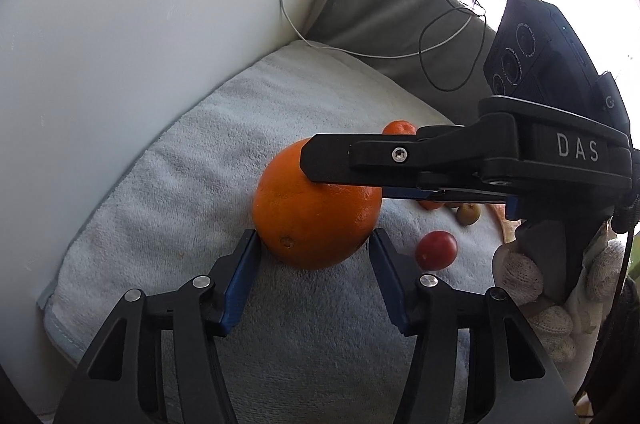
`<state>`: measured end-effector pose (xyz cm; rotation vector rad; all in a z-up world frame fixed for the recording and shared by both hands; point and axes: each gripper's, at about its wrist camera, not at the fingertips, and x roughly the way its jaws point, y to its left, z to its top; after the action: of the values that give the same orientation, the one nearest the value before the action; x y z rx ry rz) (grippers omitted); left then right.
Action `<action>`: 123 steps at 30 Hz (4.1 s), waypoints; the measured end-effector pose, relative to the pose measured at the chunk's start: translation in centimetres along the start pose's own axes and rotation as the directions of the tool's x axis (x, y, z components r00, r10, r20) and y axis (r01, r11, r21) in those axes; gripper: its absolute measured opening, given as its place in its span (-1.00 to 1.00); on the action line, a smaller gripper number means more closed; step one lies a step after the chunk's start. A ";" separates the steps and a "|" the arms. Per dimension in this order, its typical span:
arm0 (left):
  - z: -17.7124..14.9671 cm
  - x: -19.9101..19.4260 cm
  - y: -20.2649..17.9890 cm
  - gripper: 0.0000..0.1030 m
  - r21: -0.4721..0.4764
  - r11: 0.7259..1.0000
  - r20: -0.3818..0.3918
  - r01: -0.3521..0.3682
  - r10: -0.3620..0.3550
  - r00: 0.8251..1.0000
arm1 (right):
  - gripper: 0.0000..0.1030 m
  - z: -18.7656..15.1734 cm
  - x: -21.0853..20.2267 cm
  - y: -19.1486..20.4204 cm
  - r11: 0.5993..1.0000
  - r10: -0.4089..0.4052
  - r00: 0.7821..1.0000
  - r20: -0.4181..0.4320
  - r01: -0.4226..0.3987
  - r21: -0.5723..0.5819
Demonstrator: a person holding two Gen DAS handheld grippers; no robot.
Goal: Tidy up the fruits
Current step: 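Lift the large orange with both grippers and carry it toward the floral plate, then lower the large orange into the plate and open both grippers, then move both grippers back toward the red tomatoes on the towel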
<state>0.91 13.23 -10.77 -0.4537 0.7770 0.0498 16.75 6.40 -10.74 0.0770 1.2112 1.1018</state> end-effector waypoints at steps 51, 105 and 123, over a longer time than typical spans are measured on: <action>0.3 7.3 -25.4 0.08 0.407 0.860 -0.151 0.309 -0.271 0.951 | 0.39 -12.5 -28.2 -13.1 0.927 -0.279 0.887 0.369 0.148 0.345; 0.8 1.0 -16.8 0.37 0.400 0.909 0.041 0.112 -0.140 0.989 | 1.00 -16.1 -33.1 -9.7 0.780 -0.618 0.566 0.546 0.532 0.330; -0.5 0.7 -10.4 0.37 0.312 0.949 0.049 0.041 -0.060 0.997 | 1.00 -11.8 -25.0 -6.9 0.832 -0.517 0.694 0.502 0.545 0.104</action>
<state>3.28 3.52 -7.66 -0.1710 0.7006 -0.1063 13.70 -20.59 -2.03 -0.0250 0.6452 0.5356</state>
